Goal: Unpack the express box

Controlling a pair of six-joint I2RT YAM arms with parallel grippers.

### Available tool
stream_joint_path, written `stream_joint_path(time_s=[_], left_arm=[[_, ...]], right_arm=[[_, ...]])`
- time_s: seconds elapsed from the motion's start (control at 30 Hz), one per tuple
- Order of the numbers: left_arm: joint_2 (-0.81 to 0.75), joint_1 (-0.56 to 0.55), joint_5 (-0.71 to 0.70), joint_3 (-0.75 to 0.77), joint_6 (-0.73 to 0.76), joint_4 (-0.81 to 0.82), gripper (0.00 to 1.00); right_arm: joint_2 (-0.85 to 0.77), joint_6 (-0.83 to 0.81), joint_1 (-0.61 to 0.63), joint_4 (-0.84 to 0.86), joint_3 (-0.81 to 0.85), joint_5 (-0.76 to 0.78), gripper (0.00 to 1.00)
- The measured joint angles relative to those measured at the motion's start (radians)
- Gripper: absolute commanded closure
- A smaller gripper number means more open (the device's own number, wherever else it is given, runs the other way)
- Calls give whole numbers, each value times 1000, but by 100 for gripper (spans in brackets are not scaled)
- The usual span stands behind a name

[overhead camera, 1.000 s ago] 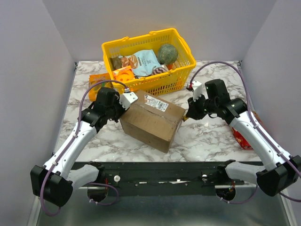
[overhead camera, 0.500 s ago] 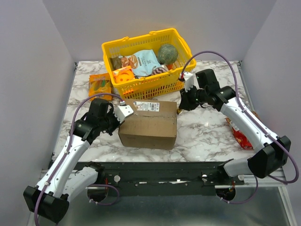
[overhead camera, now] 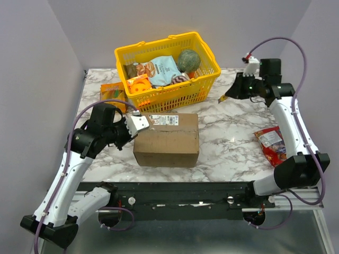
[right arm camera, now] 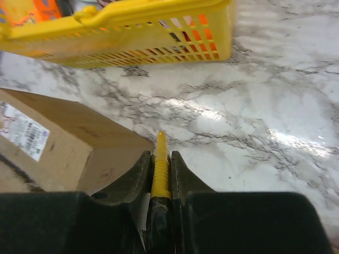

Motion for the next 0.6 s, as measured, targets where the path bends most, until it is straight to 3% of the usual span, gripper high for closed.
stream_joint_path(time_s=[0.1,0.27,0.37,0.6], left_arm=[[21,0,73,20,-24,79,82],[109,-43,92,15,-148,288,100],[312,-79,95,141,-182,403,100],[599,-159,139,287,-196,464,100]], right_arm=[[24,78,-58,51,-23,-195,100],[37,208,-109,151,-130,-439,100],[35,296,-133,257,-215,-527,100],[75,755,-199,851,-538,-695,100]])
